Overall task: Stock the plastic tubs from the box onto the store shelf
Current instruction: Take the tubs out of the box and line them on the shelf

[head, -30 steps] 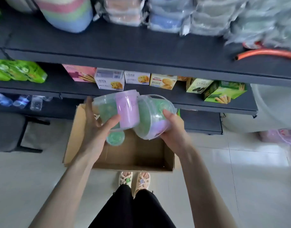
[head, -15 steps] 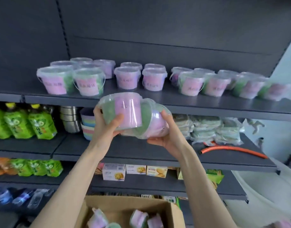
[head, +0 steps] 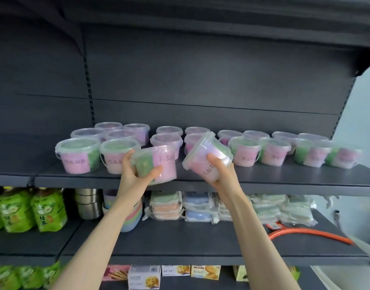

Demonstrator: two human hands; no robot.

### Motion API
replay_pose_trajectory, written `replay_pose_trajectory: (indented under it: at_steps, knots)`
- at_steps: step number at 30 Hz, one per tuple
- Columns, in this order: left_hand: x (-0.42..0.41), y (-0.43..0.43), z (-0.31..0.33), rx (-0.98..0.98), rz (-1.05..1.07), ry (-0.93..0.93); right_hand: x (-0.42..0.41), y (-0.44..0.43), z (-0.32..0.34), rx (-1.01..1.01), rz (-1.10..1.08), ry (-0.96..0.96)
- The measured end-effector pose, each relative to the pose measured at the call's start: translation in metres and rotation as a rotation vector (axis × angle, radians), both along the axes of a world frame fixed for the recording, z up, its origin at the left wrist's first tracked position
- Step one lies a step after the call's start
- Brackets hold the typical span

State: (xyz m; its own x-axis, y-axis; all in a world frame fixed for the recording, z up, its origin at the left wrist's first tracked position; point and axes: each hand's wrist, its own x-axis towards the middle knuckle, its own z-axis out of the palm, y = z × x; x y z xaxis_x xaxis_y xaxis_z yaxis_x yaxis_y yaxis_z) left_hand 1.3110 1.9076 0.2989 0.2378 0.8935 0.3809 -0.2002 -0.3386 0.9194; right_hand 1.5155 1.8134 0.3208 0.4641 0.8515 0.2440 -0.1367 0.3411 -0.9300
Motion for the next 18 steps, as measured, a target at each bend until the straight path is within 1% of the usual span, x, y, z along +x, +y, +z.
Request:
replay_pose_trajectory:
  at_steps: [3, 7, 11, 14, 18]
  knots:
    - [0.008, 0.02, -0.003, 0.028, 0.023, 0.099, 0.007, 0.012, 0.005, -0.036, -0.099, 0.028]
    - [0.02, 0.042, -0.006, 0.083, 0.05, 0.249, 0.016, 0.025, 0.005, -0.045, -0.199, -0.084]
    - [0.028, 0.048, -0.011, 0.165, 0.082, 0.267, 0.022, 0.036, -0.001, -0.082, -0.284, -0.156]
    - [0.029, 0.05, -0.021, 0.166, 0.077, 0.303, 0.028, 0.042, -0.01, -0.169, -0.34, -0.2]
    - [0.029, 0.048, -0.026, 0.159, 0.058, 0.312, 0.034, 0.046, -0.021, -0.277, -0.386, -0.376]
